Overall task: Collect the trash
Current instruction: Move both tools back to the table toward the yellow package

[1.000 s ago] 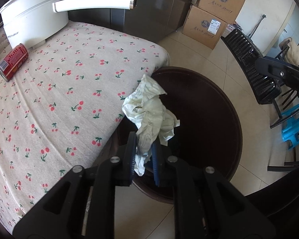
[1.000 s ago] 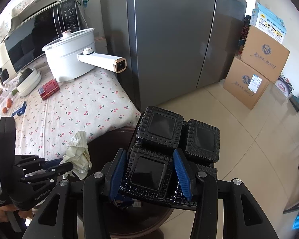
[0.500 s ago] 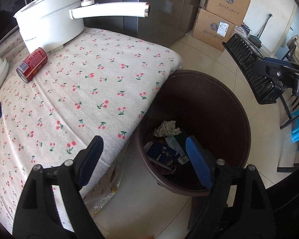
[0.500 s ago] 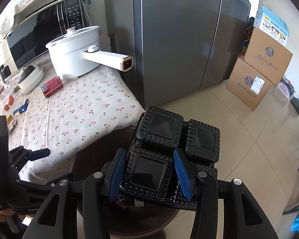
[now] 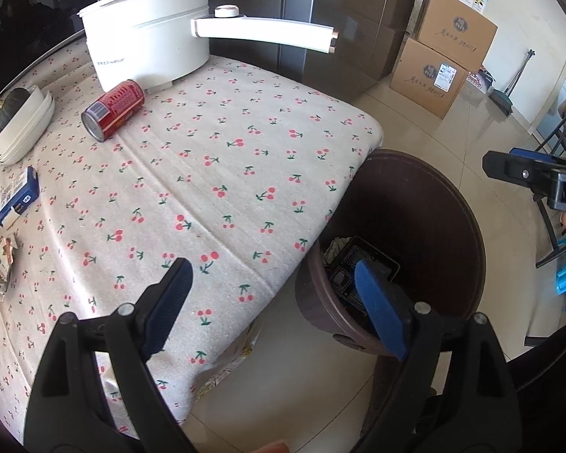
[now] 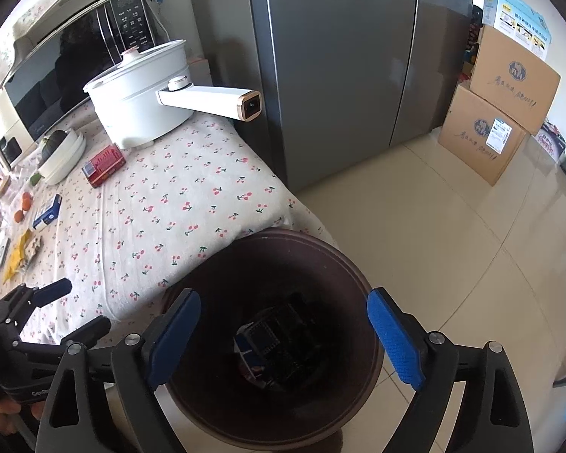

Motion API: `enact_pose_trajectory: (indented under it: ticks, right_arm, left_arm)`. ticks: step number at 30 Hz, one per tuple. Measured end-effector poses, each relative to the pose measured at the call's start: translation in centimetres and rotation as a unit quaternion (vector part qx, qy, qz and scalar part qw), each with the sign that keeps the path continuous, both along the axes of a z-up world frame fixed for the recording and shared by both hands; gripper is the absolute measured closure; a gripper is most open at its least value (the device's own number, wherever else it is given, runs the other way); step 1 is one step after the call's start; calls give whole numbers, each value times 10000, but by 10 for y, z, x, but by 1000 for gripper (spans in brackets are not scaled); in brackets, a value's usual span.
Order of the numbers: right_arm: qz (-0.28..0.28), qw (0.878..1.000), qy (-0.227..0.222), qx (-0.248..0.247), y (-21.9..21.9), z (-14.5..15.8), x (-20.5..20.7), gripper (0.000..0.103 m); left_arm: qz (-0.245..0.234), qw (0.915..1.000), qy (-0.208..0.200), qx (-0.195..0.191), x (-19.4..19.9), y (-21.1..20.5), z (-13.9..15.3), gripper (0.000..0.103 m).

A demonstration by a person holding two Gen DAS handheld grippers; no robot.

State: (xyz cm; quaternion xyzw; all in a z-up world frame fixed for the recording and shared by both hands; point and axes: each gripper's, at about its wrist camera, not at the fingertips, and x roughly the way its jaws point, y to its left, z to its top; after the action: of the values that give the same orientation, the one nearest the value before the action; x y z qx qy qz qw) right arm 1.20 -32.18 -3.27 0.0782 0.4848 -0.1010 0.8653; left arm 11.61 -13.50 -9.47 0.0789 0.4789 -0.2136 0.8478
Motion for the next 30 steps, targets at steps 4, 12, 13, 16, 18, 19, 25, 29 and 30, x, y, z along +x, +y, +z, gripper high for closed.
enact_pose_trajectory:
  ticks: [4, 12, 13, 16, 18, 19, 25, 29, 30]
  right_arm:
    - [39, 9999, -25, 108, 9, 1, 6, 5]
    - [298, 9995, 75, 83, 43, -3, 30, 0]
    - [347, 9993, 105, 67, 48, -4, 33, 0]
    - [464, 9986, 209, 116, 65, -5, 44, 0]
    - [511, 9980, 239, 276, 76, -5, 51, 0]
    - [546, 9973, 251, 427, 81, -6, 55, 0]
    - [803, 9914, 376, 958, 118, -14, 81, 0]
    - [915, 9911, 281, 922, 141, -17, 96, 0]
    - [930, 9908, 285, 941, 145, -19, 101, 0]
  left_arm:
    - [175, 9998, 15, -32, 3, 16, 3, 15]
    - [736, 9972, 37, -105, 14, 67, 9, 15]
    - [825, 9965, 38, -118, 16, 75, 11, 15]
    - [1077, 9940, 31, -169, 21, 101, 15, 15]
    - [1247, 9920, 7, -191, 25, 119, 19, 15]
    - [1338, 9908, -12, -199, 26, 129, 21, 15]
    - [1941, 9808, -128, -142, 36, 197, 29, 15]
    - [2477, 9688, -79, -43, 48, 246, 22, 15]
    - [2622, 9650, -52, -9, 52, 257, 19, 15]
